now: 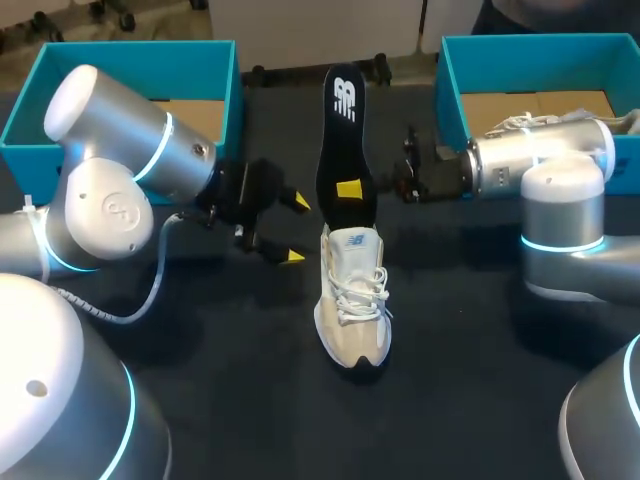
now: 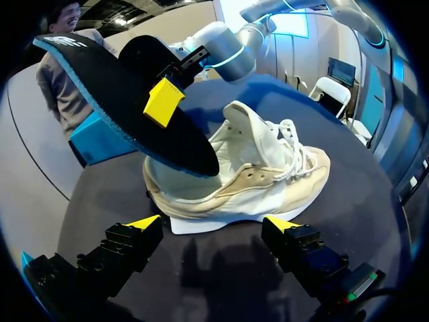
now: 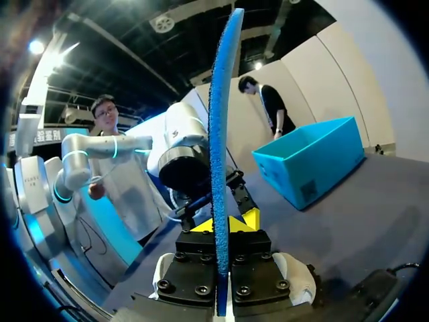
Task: Take the shoe out of the shoebox, open the shoe tongue, remove and reinsert the insole, then place the shoe into the shoebox
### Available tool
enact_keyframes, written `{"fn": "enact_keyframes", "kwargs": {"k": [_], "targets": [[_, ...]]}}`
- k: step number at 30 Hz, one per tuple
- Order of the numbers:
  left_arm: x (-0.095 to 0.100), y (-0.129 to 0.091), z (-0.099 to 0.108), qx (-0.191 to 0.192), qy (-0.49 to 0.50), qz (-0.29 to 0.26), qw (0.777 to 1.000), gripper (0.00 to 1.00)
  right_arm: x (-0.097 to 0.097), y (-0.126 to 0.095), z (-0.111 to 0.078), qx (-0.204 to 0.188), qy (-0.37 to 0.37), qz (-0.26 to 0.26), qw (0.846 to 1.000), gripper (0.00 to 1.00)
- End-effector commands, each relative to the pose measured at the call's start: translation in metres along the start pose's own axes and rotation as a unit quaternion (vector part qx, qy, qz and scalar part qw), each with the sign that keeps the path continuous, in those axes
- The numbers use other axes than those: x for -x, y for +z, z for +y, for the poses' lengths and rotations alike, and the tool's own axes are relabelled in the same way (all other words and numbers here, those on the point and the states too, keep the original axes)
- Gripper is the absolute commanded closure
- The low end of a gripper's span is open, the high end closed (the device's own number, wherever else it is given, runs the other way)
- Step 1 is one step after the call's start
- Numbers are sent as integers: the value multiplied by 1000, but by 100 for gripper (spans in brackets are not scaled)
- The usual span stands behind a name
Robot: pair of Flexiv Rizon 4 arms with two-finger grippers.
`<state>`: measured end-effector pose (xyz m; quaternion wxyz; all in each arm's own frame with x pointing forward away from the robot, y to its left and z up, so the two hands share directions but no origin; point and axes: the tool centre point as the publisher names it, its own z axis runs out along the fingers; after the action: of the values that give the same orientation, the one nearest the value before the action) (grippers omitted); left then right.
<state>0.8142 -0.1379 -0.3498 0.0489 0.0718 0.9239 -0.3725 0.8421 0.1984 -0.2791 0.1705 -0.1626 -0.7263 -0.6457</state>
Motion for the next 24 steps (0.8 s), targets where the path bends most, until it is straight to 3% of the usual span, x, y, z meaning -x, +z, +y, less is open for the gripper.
{"fn": "enact_keyframes", "kwargs": {"k": [1, 10, 16, 24], "targets": [[0, 0, 0, 1, 0, 0, 1000, 0, 0, 2, 0, 0, 0, -1, 1000, 100], [0, 0, 0, 1, 0, 0, 1000, 0, 14, 1, -10, -6, 1, -14, 1000, 100], [0, 0, 0, 1, 0, 0, 1000, 0, 15, 0, -15, 8, -4, -24, 1000, 100], [0, 0, 0, 1, 0, 0, 1000, 0, 18, 4, -27, -2, -5, -15, 1000, 100]]}}
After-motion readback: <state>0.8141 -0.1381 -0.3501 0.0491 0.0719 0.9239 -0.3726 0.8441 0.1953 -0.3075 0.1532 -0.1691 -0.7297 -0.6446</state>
